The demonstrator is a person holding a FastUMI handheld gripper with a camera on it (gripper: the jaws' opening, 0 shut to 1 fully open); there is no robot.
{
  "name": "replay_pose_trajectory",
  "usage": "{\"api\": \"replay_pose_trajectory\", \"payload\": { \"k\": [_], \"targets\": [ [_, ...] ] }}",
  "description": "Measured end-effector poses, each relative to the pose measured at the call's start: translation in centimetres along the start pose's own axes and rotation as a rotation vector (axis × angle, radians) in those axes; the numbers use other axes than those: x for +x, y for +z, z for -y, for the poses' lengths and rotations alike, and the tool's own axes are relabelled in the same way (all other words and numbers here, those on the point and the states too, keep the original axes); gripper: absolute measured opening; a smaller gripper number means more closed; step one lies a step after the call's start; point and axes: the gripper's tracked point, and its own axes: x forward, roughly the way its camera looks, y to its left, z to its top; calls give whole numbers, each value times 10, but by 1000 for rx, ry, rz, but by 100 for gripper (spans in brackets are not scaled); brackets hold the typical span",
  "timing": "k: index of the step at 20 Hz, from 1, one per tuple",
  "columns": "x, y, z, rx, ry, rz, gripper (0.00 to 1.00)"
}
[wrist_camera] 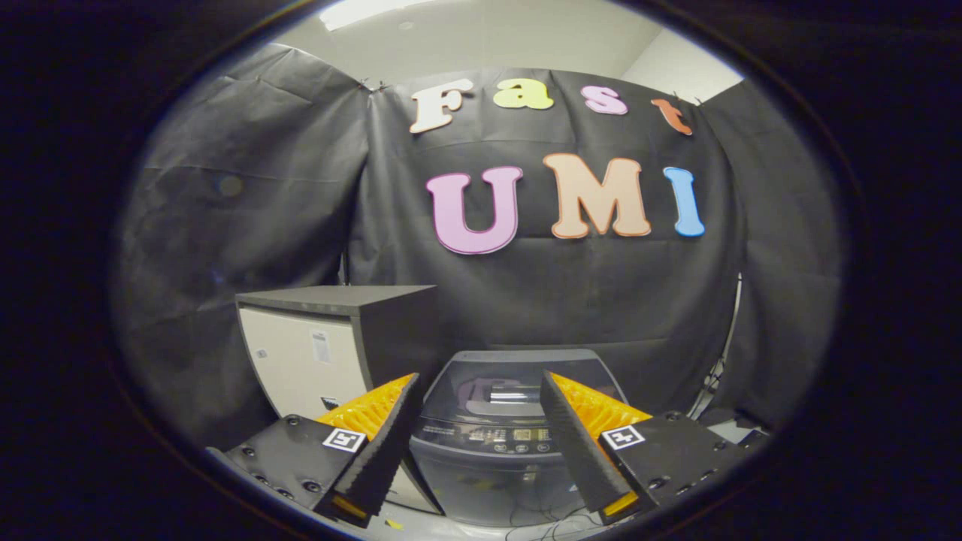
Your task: Put the clothes into the washing machine and then close the washing machine lid.
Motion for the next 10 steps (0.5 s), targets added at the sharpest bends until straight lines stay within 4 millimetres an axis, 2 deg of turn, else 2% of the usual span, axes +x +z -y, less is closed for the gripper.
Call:
{"api": "replay_pose_trajectory", "payload": {
  "k": [4,8,10],
  "targets": [
    [0,1,8,50,15,-2,98],
    [-8,17,-1,34,83,9,98],
    [-15,30,2,34,91,28,98]
  ]
}}
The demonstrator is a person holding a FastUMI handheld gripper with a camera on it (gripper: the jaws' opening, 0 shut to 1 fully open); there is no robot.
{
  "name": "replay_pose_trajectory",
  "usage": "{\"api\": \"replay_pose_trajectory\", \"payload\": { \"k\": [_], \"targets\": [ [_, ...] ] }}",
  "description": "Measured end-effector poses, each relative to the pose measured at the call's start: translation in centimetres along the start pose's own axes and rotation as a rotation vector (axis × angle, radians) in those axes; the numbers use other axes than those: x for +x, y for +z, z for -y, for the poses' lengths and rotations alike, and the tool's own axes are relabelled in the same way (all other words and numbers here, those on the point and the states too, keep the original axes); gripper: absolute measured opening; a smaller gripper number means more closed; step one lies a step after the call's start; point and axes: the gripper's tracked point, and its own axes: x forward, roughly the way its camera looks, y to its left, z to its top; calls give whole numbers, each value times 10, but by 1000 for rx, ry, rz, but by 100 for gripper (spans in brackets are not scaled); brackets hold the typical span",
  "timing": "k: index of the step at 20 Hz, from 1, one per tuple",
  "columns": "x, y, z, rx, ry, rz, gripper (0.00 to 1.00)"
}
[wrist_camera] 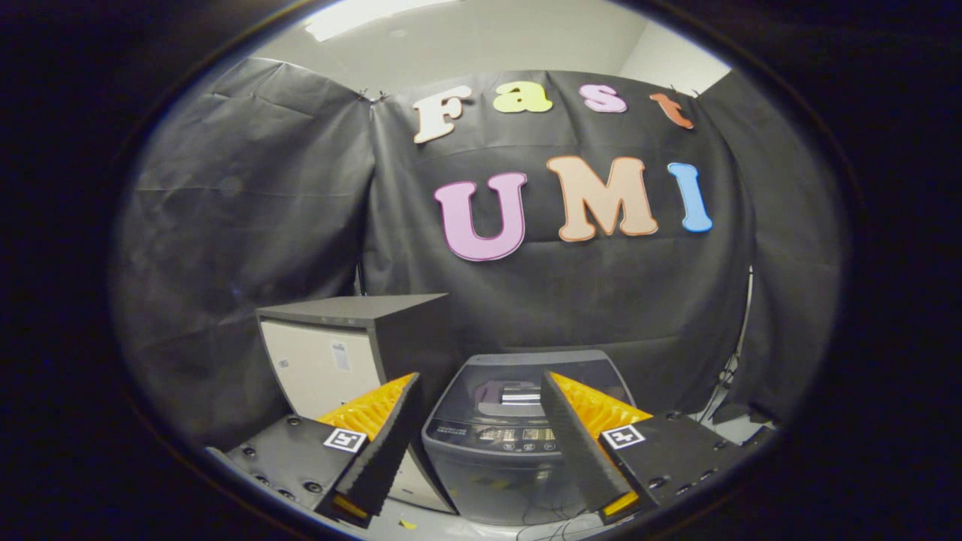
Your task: Put the clothes into the washing machine and then close the washing machine lid.
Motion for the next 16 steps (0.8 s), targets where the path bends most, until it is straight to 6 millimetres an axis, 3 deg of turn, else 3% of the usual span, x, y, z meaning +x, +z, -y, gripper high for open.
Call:
{"api": "replay_pose_trajectory", "payload": {
  "k": [2,5,10,16],
  "targets": [
    [-7,7,0,31,3,18,98],
    [-13,5,16,46,-47,48,98],
    [-12,-10,22,28,-47,13,97],
    [-11,-12,13,27,-18,2,98]
  ]
}}
